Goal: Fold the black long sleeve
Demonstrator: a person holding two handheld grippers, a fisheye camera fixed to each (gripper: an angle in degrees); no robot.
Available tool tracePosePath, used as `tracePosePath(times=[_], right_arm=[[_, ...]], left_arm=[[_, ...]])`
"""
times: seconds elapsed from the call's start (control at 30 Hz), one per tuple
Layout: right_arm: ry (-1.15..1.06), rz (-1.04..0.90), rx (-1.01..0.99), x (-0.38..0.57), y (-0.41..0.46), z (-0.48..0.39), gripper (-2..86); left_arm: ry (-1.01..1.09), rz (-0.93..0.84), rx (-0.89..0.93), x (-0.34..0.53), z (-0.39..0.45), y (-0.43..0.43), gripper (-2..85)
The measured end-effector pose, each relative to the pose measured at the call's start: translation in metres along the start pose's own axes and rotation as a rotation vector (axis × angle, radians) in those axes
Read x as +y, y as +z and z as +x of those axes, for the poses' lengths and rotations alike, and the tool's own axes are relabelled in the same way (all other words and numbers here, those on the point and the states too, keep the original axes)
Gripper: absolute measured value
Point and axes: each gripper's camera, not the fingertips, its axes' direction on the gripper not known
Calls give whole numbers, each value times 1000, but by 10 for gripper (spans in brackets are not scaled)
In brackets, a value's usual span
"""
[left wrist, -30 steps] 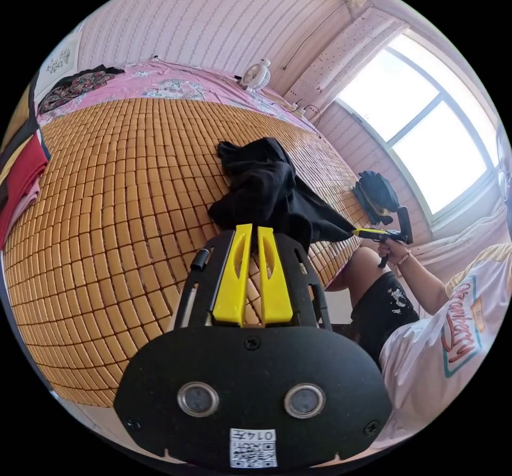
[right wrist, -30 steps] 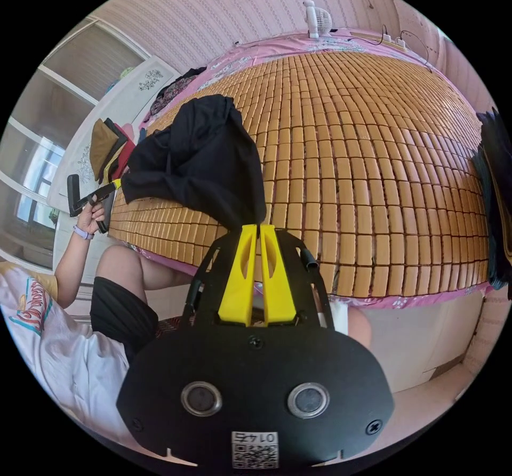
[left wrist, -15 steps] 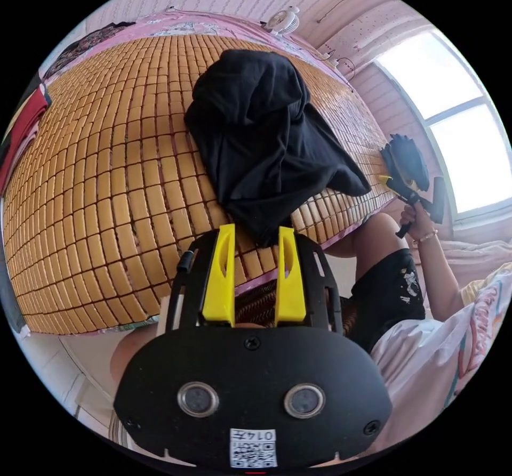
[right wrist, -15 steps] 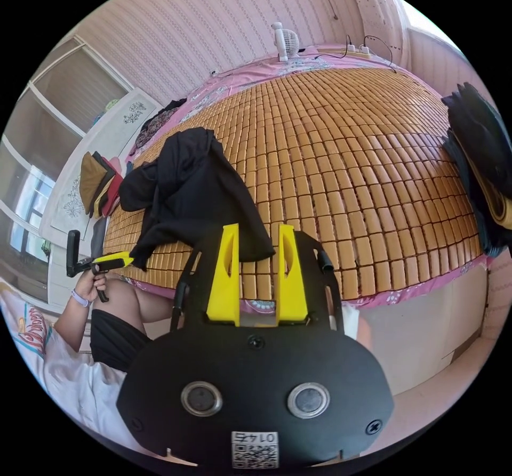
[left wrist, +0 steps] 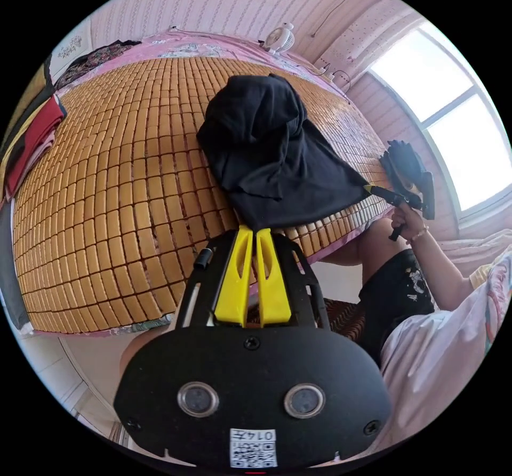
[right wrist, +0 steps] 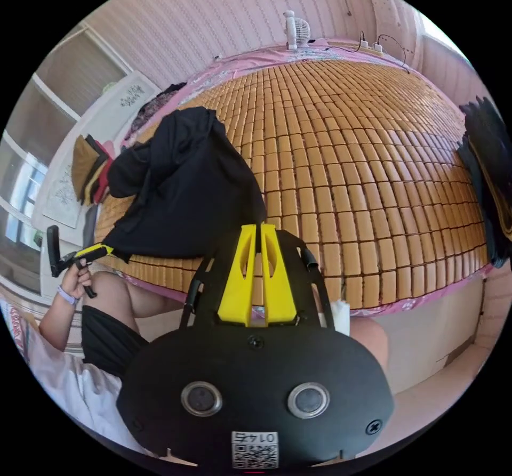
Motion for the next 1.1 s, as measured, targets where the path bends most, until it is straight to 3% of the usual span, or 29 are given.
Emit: tracePosePath(times=[0.1,0.23,0.4,0.57,0.77,0.97,1.1], right_arm=[[91,114,-209,2,-49,4,11],[131,468,-331,8,-160,-19,6],[-128,714,-432,-14,-298,-97,5],[-362,991,-514,-16,-472,-189,5],[-574,1246,-427,40,-648,-289,5],[-597,1272,-278,79,-729,-343,4],[-635,1355,-290,121,-760,-354,4]], left_arm=[[22,101,22,-6,0,-75,-9],[53,336,129,-19,0,-199,-10],[193,644,183,-42,19,-375,-10],[351,949,227,-38,63,-603,-10],[497,1216,208,10,137,-814,-10],[552,1279,92,56,199,-914,-10],[605,1314,92,86,224,-950,-10]])
